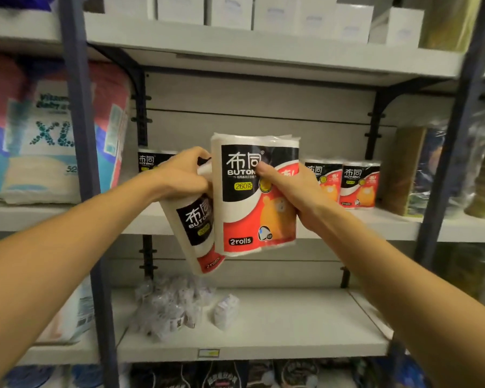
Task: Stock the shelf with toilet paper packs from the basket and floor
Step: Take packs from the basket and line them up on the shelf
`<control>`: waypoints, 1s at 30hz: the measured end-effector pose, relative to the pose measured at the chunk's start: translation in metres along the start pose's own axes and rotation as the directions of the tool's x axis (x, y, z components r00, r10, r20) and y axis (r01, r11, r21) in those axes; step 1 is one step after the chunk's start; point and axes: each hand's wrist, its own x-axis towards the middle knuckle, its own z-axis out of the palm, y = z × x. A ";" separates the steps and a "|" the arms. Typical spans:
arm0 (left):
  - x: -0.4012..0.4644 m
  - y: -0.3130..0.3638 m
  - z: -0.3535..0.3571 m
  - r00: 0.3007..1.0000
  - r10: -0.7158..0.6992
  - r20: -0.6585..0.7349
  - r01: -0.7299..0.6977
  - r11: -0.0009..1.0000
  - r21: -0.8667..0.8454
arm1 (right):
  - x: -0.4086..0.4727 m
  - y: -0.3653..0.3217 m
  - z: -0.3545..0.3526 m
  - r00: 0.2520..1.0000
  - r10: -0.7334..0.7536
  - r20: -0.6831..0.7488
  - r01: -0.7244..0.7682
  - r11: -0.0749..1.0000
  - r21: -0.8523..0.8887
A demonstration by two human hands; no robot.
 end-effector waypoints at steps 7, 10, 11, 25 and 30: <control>0.000 -0.003 0.017 0.985 0.041 0.165 -0.078 0.971 0.227 | -0.003 0.009 -0.017 0.996 0.011 -0.093 -0.009 1.000 0.020; 0.002 -0.006 0.025 0.988 0.069 0.140 -0.098 0.972 0.213 | -0.001 0.018 -0.021 0.990 0.006 -0.138 -0.006 1.000 0.006; 0.003 -0.006 0.026 0.989 0.090 0.121 -0.116 0.966 0.229 | 0.001 0.021 -0.022 0.987 0.004 -0.164 -0.005 1.000 -0.004; 0.050 0.000 0.039 0.985 0.158 0.068 -0.170 0.955 0.242 | 0.040 0.060 -0.081 0.844 0.088 -0.529 -0.115 0.993 -0.019; 0.078 0.015 0.051 0.990 0.142 0.008 -0.141 0.981 0.134 | 0.094 0.068 -0.121 0.826 0.074 -0.560 -0.128 0.990 -0.058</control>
